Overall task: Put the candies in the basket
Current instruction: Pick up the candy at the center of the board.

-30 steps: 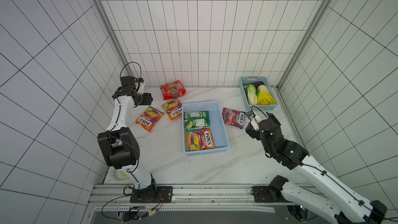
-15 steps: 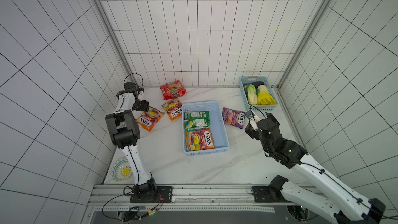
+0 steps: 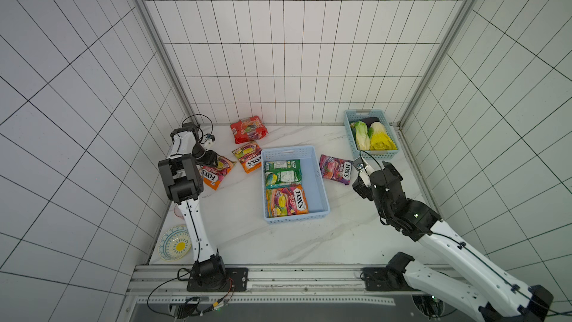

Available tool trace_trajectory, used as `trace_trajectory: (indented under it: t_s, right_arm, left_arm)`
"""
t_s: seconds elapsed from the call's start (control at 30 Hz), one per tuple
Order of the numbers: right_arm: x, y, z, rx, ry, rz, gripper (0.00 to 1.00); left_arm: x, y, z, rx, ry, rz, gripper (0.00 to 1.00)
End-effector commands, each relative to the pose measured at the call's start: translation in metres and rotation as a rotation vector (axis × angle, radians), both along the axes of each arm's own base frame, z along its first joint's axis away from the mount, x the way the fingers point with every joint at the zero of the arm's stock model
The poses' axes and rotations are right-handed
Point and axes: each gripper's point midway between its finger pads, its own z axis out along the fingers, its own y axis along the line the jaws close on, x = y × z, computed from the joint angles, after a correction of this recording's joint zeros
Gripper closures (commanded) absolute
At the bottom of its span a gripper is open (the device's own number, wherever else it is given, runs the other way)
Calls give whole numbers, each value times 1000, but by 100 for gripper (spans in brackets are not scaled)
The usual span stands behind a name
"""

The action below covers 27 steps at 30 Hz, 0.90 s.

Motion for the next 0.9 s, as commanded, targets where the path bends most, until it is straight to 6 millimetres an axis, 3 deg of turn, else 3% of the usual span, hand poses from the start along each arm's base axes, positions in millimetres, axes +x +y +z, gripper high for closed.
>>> trace_trajectory:
  t_s: [0.0,0.1,0.27,0.87]
  right_arm:
    - [2,-4,6,13,-12,-21,1]
    - [1,-5,7,15,-16,-24,1]
    - [2,-4,6,15,-13,-21,1]
    - [1,-6,9,20,-21,-26,1]
  left_arm:
    - [-17,1,-24,-4,84,-20,37]
    - [-13,-1,-23,-2,71,-8,52]
    - [-7,-11,-12,0,31,-12,98]
    - [-2,-65,63,-20,-148,-104,100]
